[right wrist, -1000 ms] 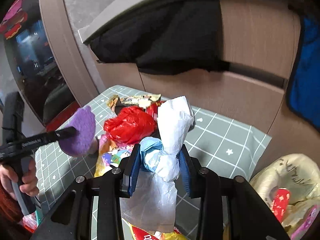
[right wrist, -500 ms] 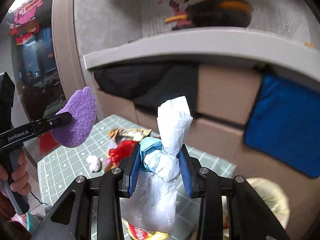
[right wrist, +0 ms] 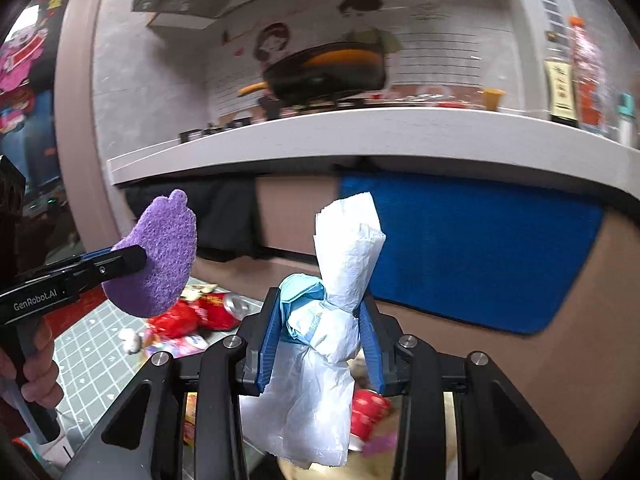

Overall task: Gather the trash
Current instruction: 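Carry the sponge and tissue over the yellow bin and release both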

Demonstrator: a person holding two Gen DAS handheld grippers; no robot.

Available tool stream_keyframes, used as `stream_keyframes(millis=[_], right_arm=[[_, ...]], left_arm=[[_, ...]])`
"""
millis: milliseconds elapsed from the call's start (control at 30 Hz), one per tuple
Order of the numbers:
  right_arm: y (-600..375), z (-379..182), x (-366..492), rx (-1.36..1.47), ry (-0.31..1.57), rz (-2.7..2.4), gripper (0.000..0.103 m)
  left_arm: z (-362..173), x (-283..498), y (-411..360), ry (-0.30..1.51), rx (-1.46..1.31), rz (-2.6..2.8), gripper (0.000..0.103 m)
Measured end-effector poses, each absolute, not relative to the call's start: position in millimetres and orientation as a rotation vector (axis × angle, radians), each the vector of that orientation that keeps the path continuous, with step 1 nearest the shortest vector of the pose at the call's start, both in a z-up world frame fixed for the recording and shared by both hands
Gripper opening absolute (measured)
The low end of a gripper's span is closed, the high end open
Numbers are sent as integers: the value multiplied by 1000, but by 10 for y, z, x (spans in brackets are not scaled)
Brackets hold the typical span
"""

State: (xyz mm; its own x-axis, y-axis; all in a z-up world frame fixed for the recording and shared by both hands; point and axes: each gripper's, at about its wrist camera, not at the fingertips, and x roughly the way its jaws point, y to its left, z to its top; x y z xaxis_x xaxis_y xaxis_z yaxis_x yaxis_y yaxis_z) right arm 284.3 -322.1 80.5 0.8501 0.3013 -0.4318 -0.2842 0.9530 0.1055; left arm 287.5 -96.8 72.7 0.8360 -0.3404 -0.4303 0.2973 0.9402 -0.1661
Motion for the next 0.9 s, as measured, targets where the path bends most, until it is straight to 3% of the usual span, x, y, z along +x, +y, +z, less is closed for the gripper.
stream_keyframes(millis=[367, 900], right_arm=[[-3845, 553, 2741, 98, 490, 218, 35], [-3864, 51, 3082, 99, 607, 209, 35]], left_arm=[[354, 3089, -1573, 554, -46, -420, 33], [-318, 3463, -1721, 702, -82, -471, 33]])
